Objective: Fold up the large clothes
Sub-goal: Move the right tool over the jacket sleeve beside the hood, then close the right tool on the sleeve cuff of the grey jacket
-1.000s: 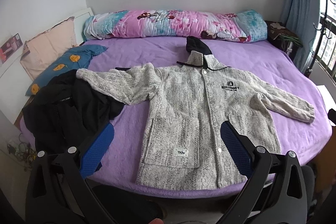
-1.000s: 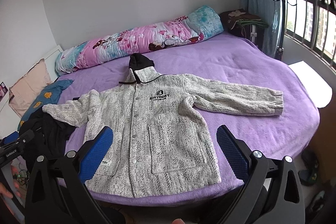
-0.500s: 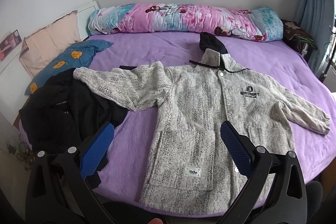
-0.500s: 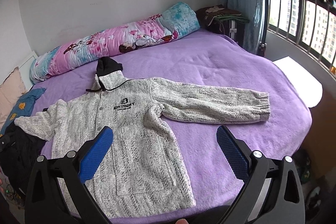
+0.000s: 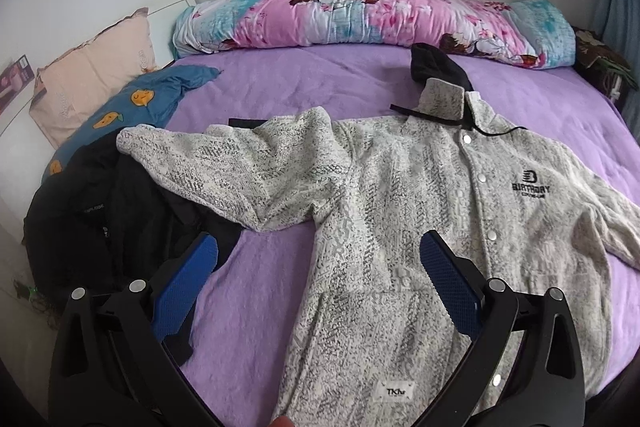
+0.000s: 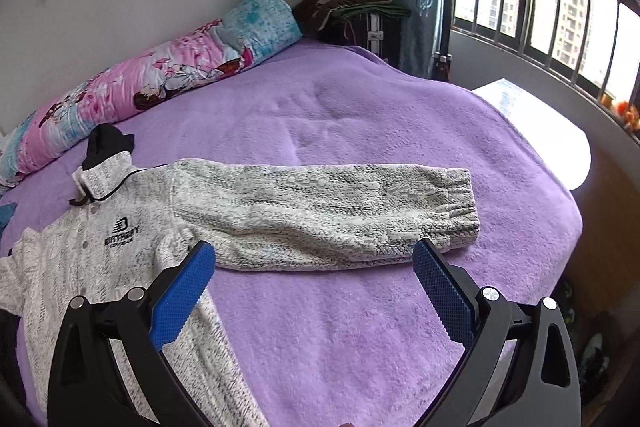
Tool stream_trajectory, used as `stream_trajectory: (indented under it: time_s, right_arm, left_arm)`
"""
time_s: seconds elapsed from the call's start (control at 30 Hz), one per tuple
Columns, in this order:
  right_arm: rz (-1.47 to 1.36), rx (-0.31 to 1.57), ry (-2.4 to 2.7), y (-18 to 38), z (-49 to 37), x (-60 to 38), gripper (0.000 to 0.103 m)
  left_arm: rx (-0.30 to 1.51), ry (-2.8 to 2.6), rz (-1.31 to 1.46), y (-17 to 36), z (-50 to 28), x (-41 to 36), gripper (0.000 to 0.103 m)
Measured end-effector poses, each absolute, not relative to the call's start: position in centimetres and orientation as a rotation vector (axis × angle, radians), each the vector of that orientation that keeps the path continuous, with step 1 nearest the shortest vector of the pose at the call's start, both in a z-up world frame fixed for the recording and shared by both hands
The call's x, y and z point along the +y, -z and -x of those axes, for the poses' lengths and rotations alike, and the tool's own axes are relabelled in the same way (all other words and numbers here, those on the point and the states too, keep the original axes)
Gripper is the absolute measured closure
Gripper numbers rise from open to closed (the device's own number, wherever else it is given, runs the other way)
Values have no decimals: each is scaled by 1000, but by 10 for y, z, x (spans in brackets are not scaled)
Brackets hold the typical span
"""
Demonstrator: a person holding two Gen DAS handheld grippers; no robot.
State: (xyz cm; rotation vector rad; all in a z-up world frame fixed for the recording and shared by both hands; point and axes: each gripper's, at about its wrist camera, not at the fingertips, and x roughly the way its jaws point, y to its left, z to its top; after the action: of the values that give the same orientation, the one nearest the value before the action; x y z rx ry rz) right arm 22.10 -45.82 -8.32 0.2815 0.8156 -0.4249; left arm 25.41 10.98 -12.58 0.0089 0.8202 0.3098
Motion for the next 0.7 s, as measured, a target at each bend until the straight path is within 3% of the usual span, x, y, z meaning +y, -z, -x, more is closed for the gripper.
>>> stream_trajectory:
  time_s: [0.4,0.7]
  right_arm:
    - [-322,917,595,204,-272,-535,7]
    - [-344,939,612,242,-288,-544,7]
  left_arm:
    - [841,-321,-1,191,-301,124,6]
    - [866,-323,30,228,-323,123,6]
